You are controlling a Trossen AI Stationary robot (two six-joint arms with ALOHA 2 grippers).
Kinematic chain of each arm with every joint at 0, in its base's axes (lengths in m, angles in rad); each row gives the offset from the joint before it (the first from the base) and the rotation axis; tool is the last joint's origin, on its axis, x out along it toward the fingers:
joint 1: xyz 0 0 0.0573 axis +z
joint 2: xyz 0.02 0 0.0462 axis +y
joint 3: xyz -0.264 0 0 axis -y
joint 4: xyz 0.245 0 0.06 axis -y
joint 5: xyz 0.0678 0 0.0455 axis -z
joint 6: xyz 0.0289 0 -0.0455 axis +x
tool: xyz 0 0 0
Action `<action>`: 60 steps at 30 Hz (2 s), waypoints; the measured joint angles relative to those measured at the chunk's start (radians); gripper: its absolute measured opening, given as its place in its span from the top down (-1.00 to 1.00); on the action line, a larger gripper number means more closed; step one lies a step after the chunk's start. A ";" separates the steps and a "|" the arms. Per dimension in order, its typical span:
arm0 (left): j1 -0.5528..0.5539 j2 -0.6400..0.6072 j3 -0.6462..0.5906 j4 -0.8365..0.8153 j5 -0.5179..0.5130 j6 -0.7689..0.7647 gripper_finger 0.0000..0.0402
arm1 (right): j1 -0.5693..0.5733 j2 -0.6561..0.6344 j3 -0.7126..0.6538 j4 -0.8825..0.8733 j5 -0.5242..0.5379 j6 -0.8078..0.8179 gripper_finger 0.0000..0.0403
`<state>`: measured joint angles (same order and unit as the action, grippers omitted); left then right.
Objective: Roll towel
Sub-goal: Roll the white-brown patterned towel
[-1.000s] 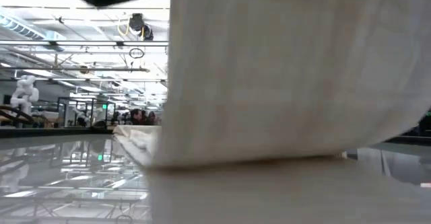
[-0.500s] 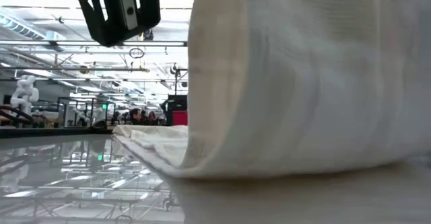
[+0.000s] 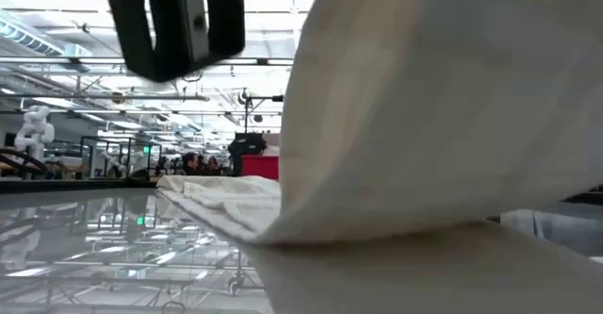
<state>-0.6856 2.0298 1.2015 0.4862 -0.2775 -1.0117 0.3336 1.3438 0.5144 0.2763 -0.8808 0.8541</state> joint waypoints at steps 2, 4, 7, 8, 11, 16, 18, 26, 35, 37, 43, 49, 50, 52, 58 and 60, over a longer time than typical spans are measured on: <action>0.000 -0.010 0.000 0.053 0.001 0.000 0.95 | 0.001 -0.015 -0.001 0.030 -0.005 0.022 1.00; 0.000 -0.021 0.000 0.102 -0.008 0.003 0.95 | 0.001 -0.032 -0.001 0.054 -0.006 0.042 1.00; 0.001 -0.026 0.000 0.126 -0.016 0.004 0.95 | 0.000 -0.052 -0.001 0.055 0.001 0.049 1.00; 0.001 -0.026 0.000 0.128 -0.016 0.004 0.95 | -0.001 -0.060 -0.001 0.053 0.007 0.050 1.00; -0.001 -0.026 0.001 0.102 -0.008 0.004 0.95 | -0.001 -0.076 0.000 0.011 0.036 0.020 1.00; -0.001 -0.026 0.001 -0.065 -0.017 0.004 0.95 | 0.002 -0.071 0.001 -0.102 0.083 -0.029 1.00; 0.000 -0.026 0.001 -0.083 -0.023 0.005 0.95 | 0.001 -0.067 0.001 -0.119 0.088 -0.028 1.00; 0.006 -0.026 0.001 -0.157 -0.045 0.105 0.95 | -0.001 -0.048 0.002 -0.137 0.094 -0.006 1.00; 0.020 -0.020 0.003 -0.277 -0.055 0.127 0.95 | -0.019 -0.033 0.002 -0.193 0.109 -0.110 1.00; 0.024 -0.017 0.002 -0.309 -0.054 0.115 0.95 | -0.033 -0.033 0.002 -0.213 0.135 -0.137 1.00; 0.028 -0.017 0.002 -0.314 -0.050 0.128 0.95 | -0.060 -0.032 0.003 -0.269 0.149 -0.204 1.00; 0.034 0.014 0.002 -0.264 -0.037 0.101 0.95 | -0.063 0.000 0.003 -0.310 0.189 -0.235 1.00; 0.033 0.018 0.002 -0.256 -0.037 0.101 0.95 | -0.062 0.005 0.002 -0.313 0.209 -0.240 1.00; 0.033 0.023 0.002 -0.259 -0.037 0.080 0.95 | -0.062 0.015 0.002 -0.306 0.230 -0.246 1.00; 0.036 0.026 0.001 -0.299 -0.046 0.076 0.95 | -0.061 0.019 0.002 -0.320 0.331 -0.273 1.00; 0.044 0.026 0.001 -0.315 -0.046 0.076 0.95 | -0.059 0.019 0.002 -0.338 0.354 -0.281 1.00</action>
<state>-0.6418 2.0556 1.2022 0.1717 -0.3239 -0.9356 0.2743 1.3624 0.5165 -0.0617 -0.5268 0.5728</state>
